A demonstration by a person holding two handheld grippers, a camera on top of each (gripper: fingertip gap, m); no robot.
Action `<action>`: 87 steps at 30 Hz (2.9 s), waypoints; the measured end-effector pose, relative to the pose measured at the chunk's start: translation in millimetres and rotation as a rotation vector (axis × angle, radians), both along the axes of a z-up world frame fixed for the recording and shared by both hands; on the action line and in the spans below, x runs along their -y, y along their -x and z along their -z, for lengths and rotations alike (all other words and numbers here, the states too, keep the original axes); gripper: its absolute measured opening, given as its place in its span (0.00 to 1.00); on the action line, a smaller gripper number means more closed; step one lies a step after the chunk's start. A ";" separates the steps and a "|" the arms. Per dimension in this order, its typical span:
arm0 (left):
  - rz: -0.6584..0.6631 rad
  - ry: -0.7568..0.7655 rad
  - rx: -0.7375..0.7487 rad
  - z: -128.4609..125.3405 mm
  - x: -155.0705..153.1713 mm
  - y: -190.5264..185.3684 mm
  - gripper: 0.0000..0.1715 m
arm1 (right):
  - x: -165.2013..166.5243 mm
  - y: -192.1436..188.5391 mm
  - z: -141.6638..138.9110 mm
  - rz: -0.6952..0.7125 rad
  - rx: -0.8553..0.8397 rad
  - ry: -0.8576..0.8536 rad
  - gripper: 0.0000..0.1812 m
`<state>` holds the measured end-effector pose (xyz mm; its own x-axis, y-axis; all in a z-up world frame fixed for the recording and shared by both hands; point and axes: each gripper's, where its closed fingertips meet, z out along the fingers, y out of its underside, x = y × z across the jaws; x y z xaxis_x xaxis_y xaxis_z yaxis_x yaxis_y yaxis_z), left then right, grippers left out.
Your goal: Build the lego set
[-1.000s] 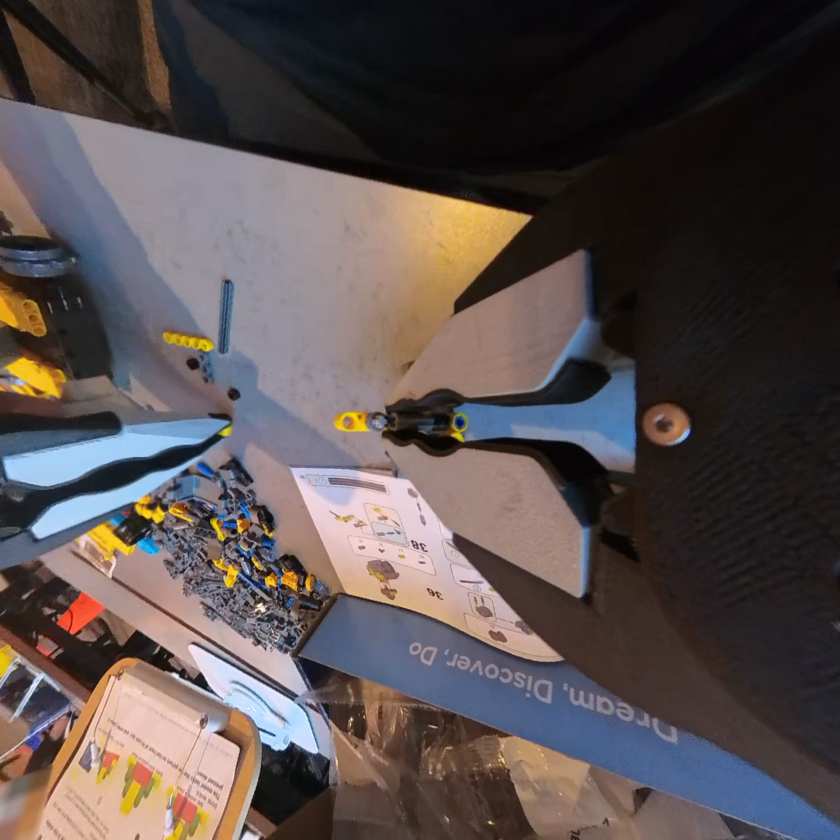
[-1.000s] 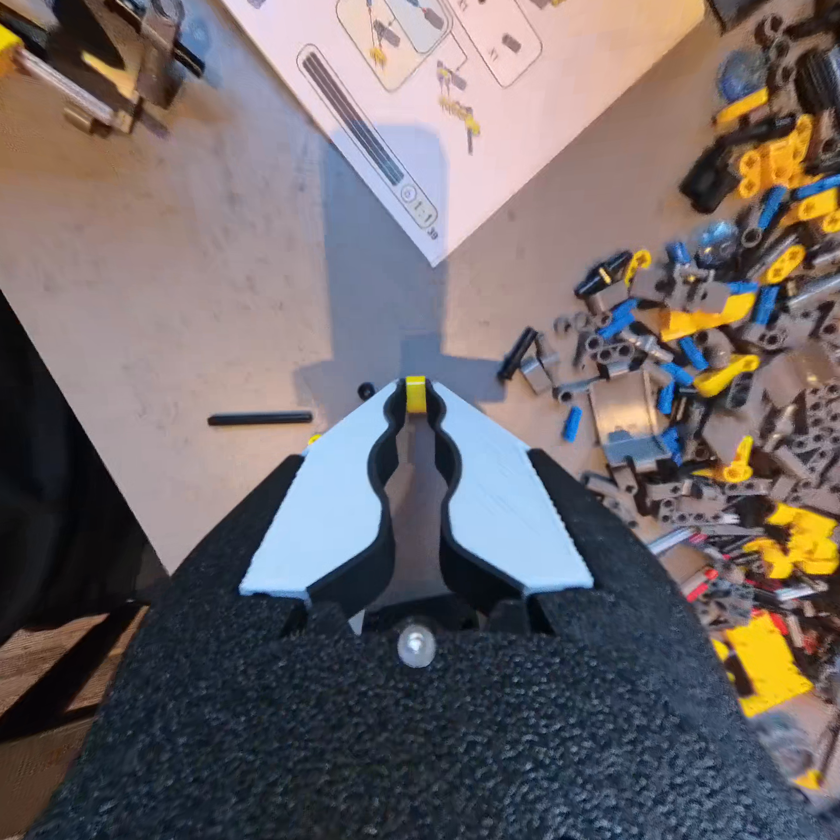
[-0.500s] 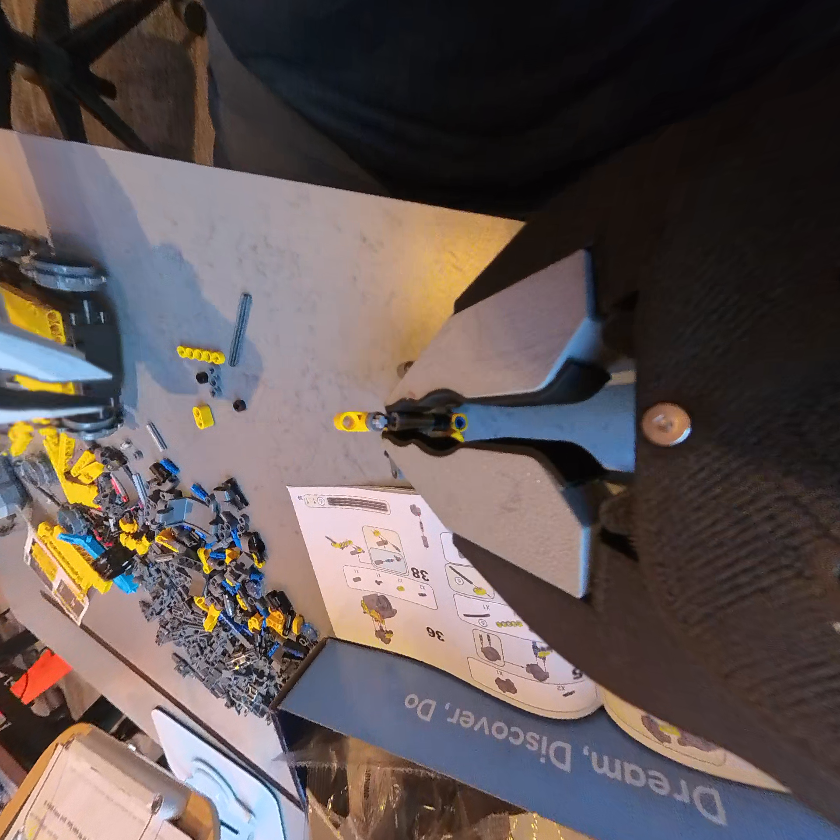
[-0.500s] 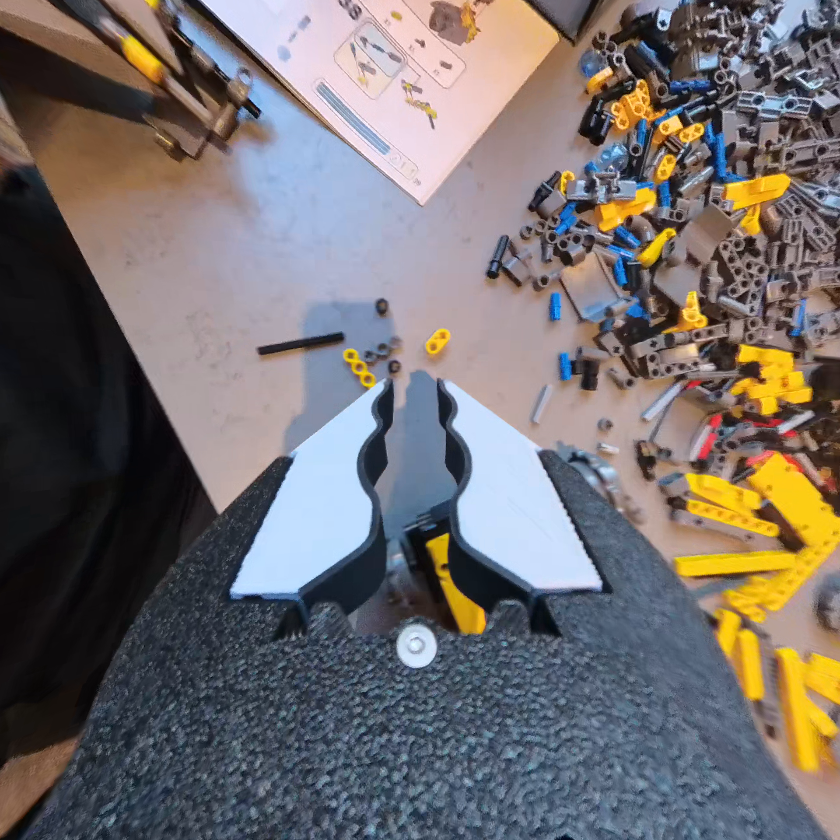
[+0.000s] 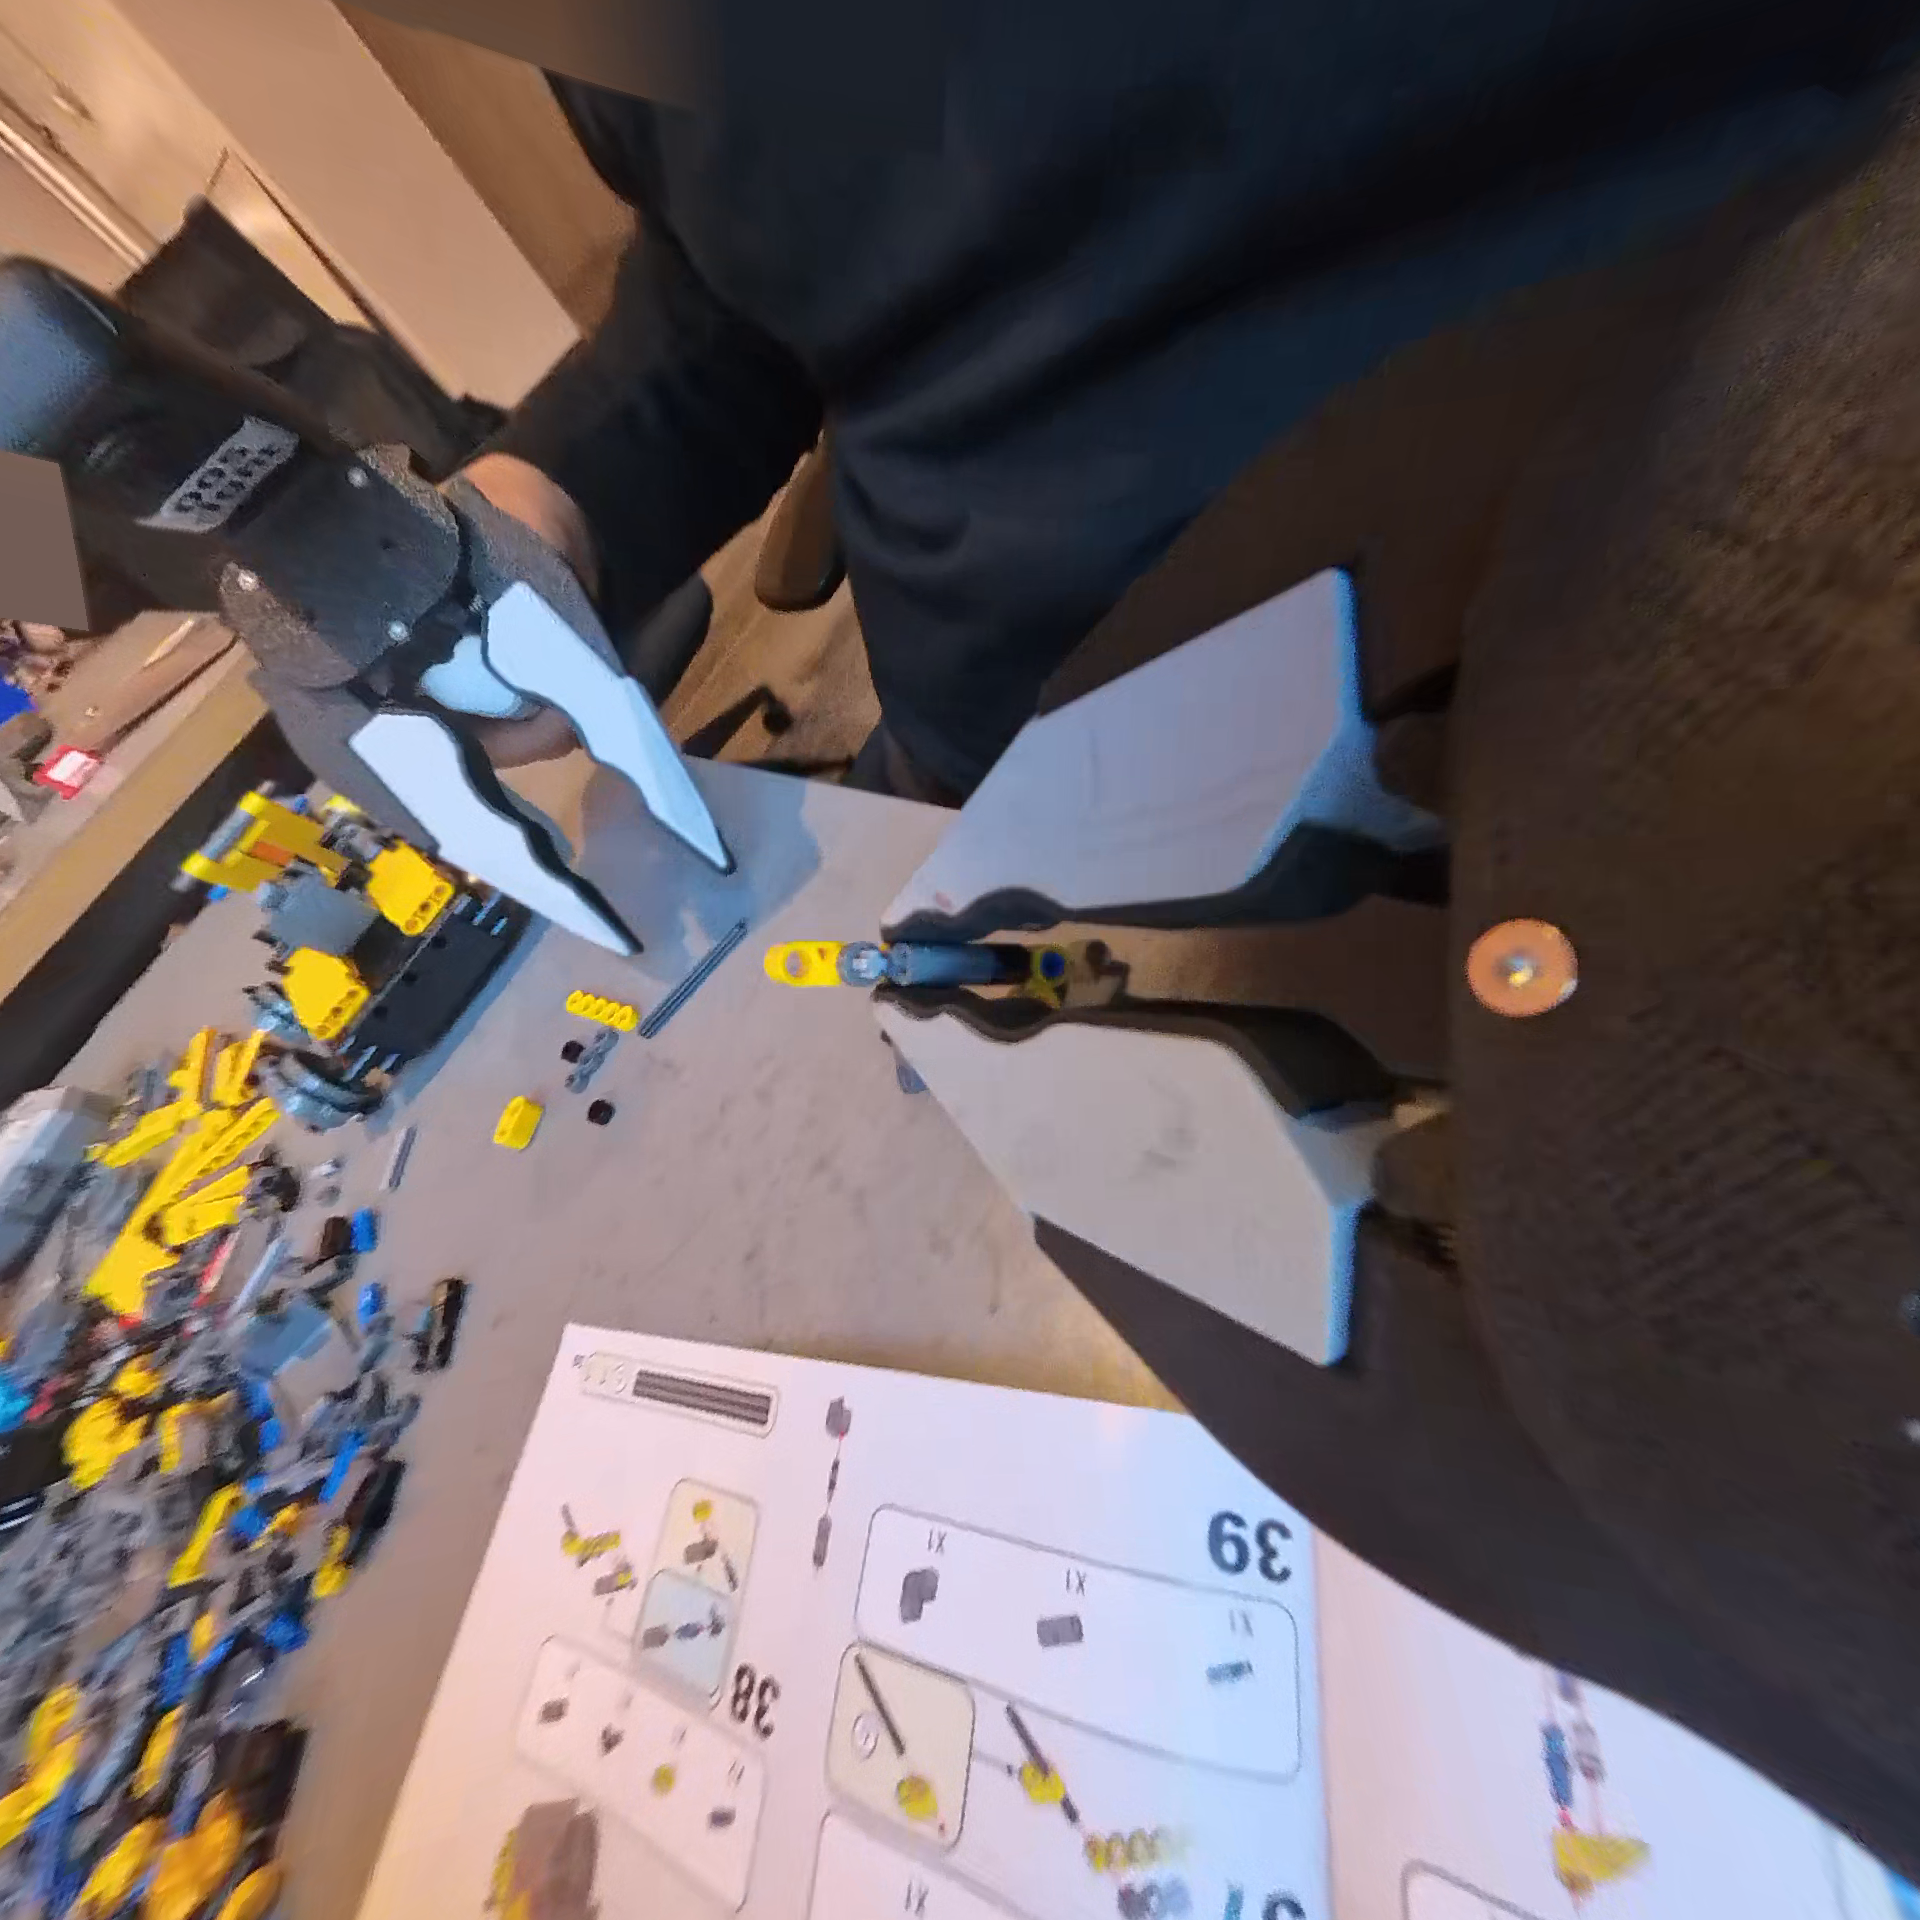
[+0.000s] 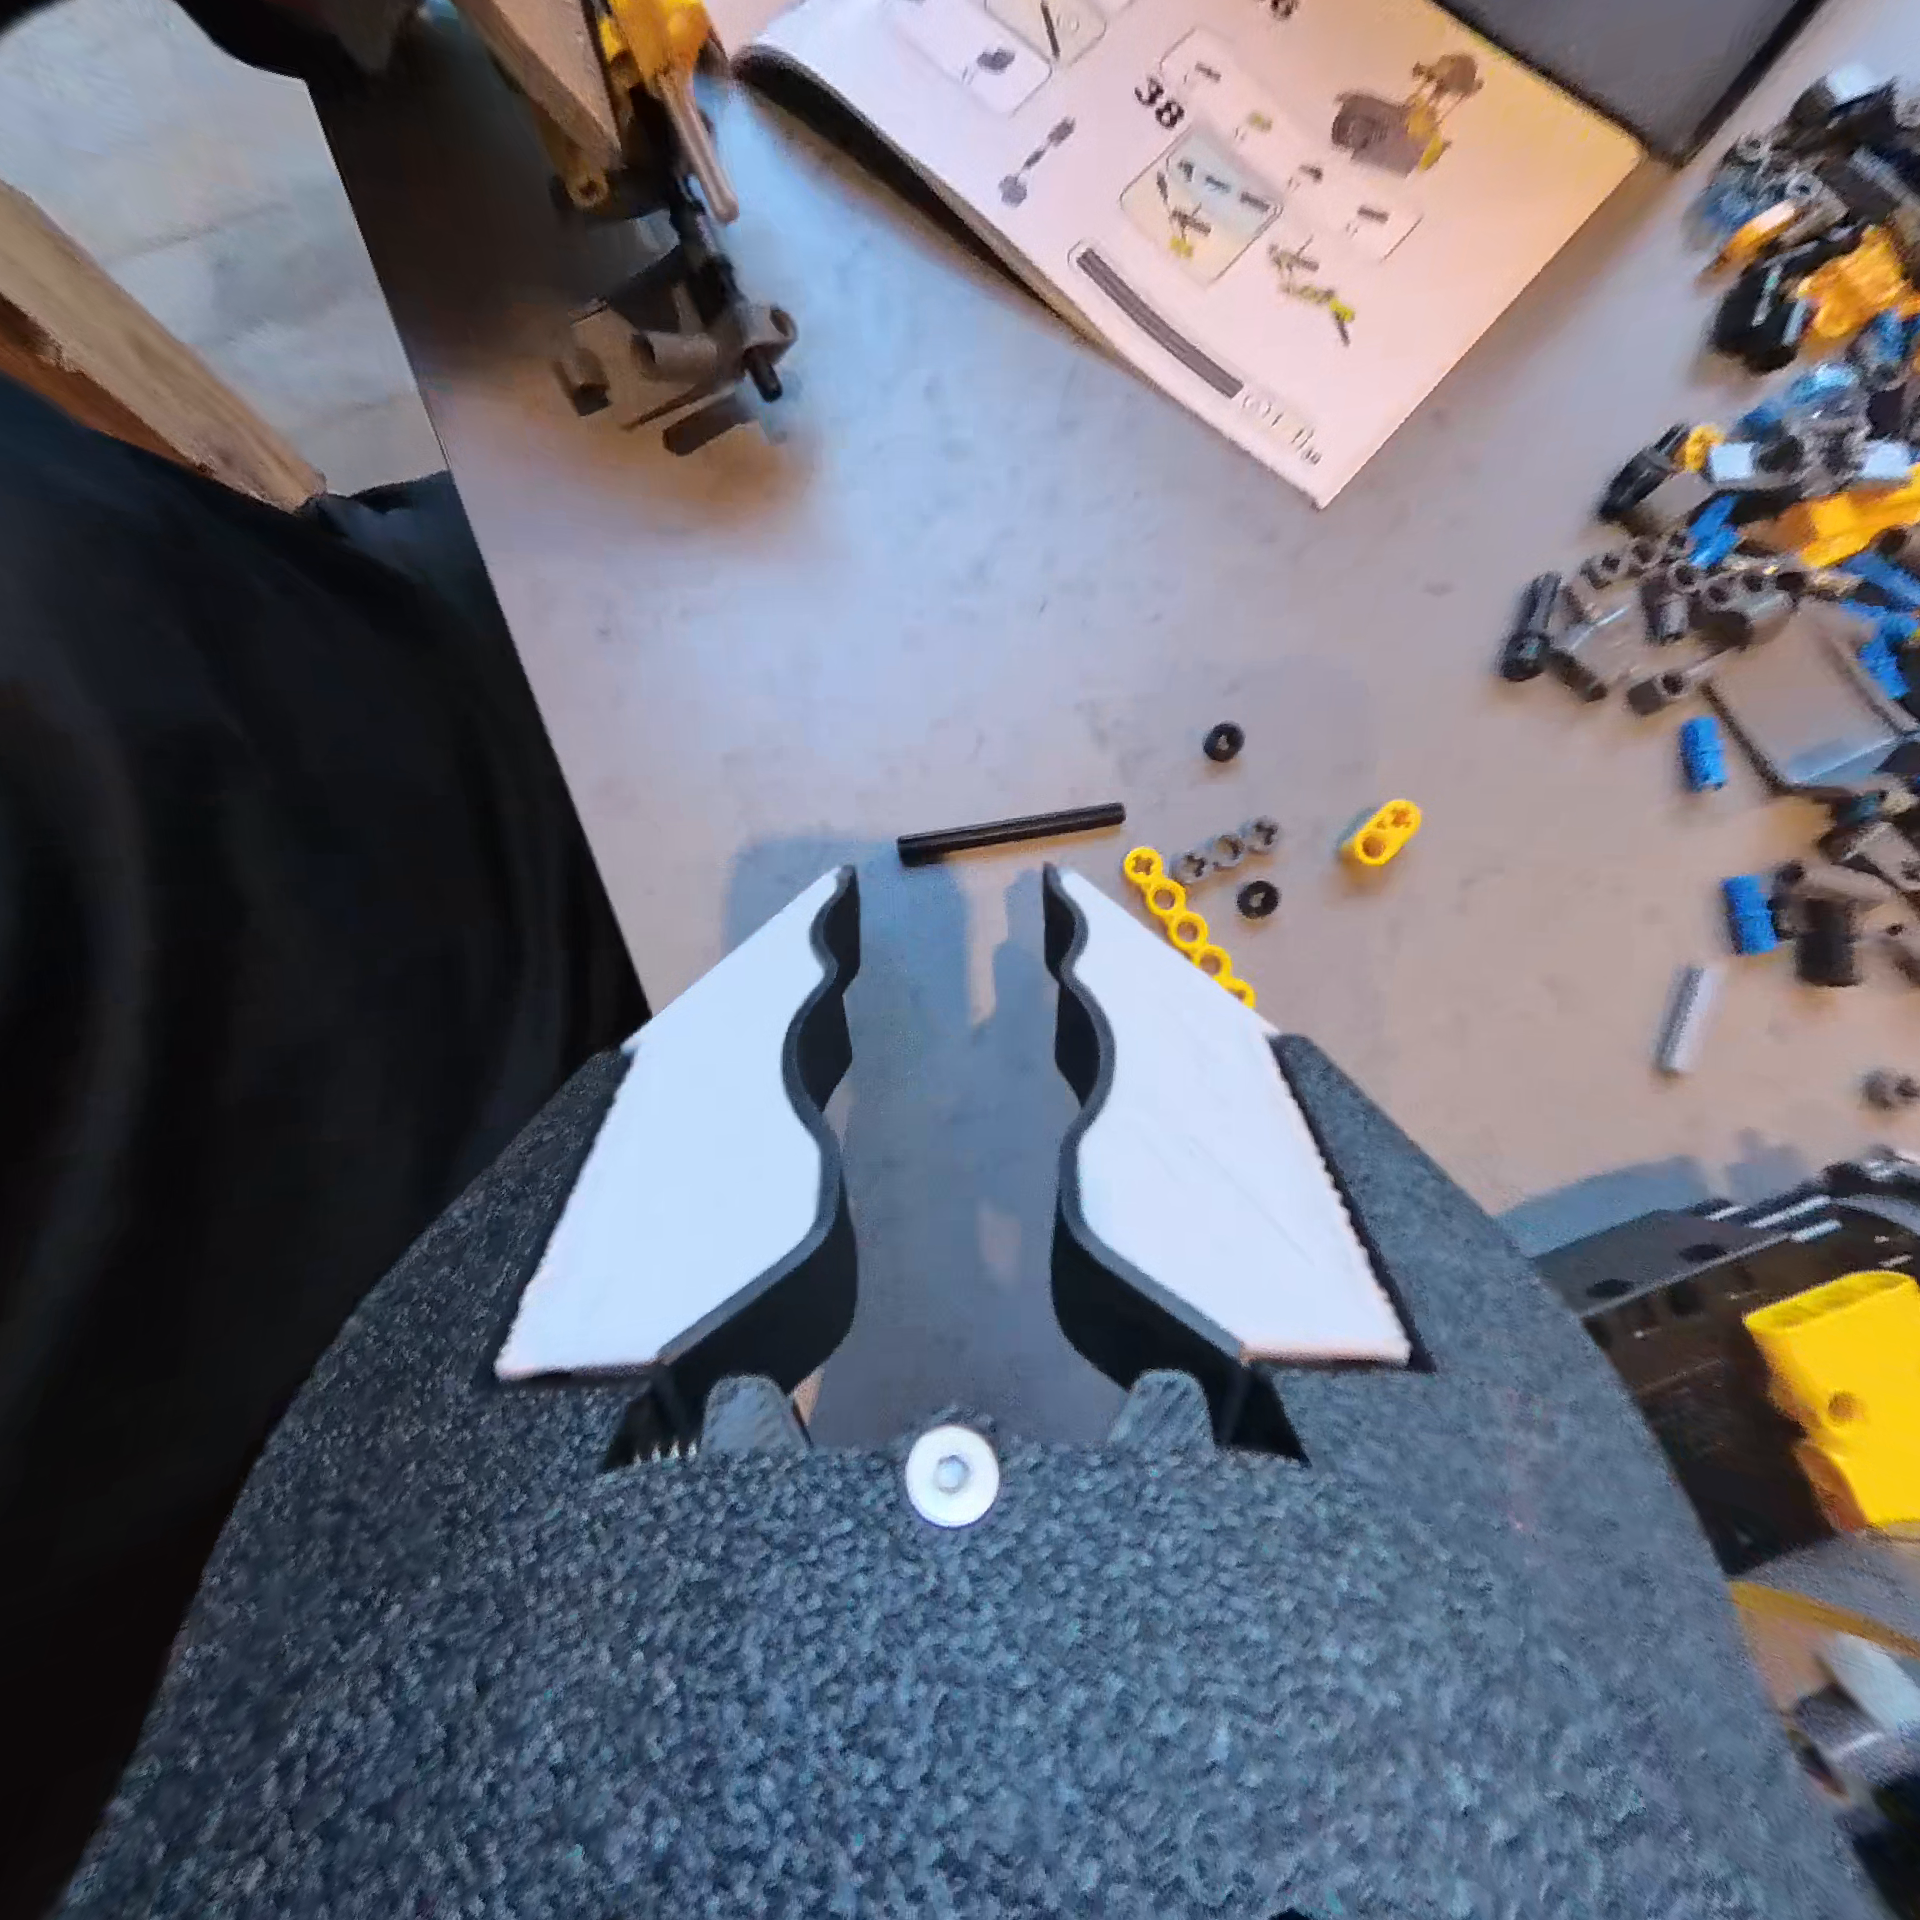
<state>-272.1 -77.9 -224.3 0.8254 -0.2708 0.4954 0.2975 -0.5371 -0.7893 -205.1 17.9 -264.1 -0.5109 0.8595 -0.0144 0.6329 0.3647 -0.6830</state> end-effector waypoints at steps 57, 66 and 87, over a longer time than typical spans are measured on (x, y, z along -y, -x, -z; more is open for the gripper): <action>-0.247 -0.384 -0.145 -49.4 25.7 36.4 0.08 | -13.9 30.8 -20.3 0.173 -0.252 0.097 0.19; -0.237 -0.381 -0.168 -48.6 24.6 33.4 0.03 | -15.6 31.5 -20.2 0.184 -0.259 0.087 0.15; -0.229 -0.383 -0.185 -48.7 23.2 31.2 0.00 | -3.5 36.1 -17.7 0.149 -0.245 0.074 0.12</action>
